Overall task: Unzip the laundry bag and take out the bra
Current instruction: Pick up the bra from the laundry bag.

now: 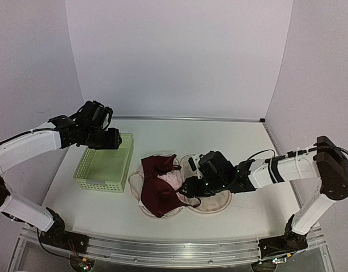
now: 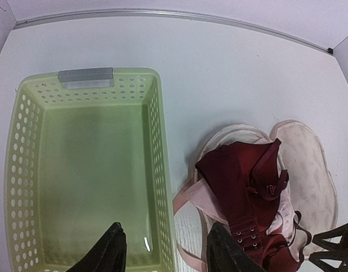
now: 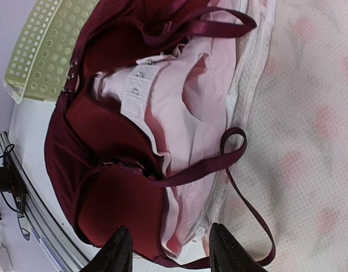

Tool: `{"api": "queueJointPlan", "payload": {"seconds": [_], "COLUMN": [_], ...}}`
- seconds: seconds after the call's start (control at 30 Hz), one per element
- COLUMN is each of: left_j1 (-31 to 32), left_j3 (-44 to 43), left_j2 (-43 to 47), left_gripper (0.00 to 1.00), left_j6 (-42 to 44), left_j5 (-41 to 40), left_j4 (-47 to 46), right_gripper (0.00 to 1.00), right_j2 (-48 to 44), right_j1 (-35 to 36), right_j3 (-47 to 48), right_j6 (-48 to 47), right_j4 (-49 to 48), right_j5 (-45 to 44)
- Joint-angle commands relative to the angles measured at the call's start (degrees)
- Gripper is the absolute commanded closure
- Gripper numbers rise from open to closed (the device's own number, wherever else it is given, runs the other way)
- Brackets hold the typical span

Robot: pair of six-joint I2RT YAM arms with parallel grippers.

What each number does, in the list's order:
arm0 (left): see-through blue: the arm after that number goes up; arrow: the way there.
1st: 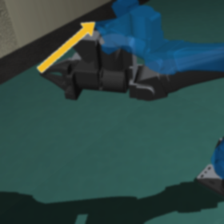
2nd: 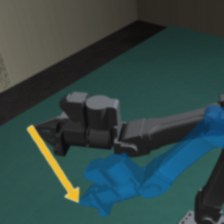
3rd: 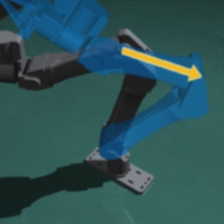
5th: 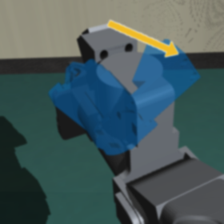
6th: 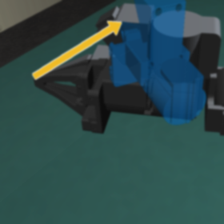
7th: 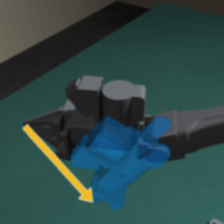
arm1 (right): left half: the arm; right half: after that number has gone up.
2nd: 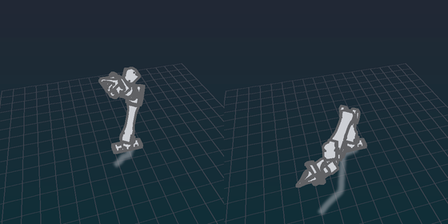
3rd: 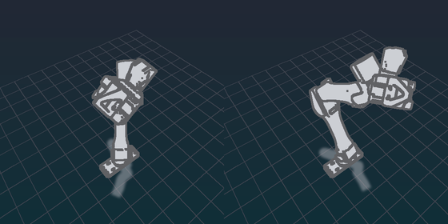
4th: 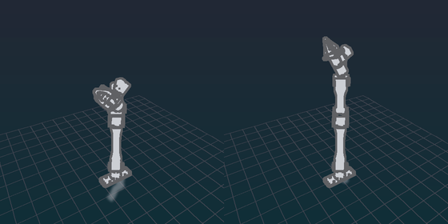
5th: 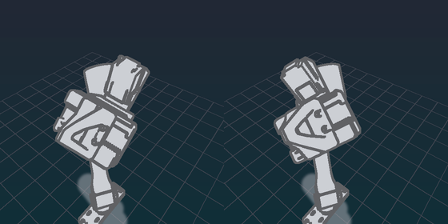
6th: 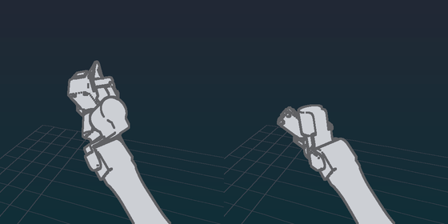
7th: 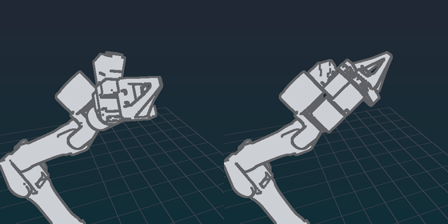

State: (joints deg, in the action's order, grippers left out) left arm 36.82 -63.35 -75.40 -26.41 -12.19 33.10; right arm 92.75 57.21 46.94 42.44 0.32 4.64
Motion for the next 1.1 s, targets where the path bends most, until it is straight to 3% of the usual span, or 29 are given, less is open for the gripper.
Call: {"api": "queueJointPlan", "payload": {"seconds": [0.0,0.53,0.73,1.07], "left_j1": [0.11,0.1,0.1,0.1], "left_j3": [-2.83,-1.52,-1.25,-0.63], "left_j2": [-0.24,0.64,1.01,1.87], "left_gripper": [0.5,0.5,0.5,0.5], "left_j6": [1.35,1.19,1.15,1.01], "left_j5": [-0.21,-0.21,-0.16,-0.49], "left_j4": [-0.43,-0.41,-0.42,-0.43], "right_gripper": [0.53,0.55,0.64,0.66], "right_j2": [0.94,6.11,5.33,2.78], "right_j1": [0.23,2.06,2.51,3.02], "right_j3": [0.46,4.63,4.66,4.57], "right_j6": [1.33,0.65,0.37,-0.19], "right_j4": [-2.7,-4.62,-4.62,-2.29], "right_j5": [3.65,11.83,13.38,12.59]}}
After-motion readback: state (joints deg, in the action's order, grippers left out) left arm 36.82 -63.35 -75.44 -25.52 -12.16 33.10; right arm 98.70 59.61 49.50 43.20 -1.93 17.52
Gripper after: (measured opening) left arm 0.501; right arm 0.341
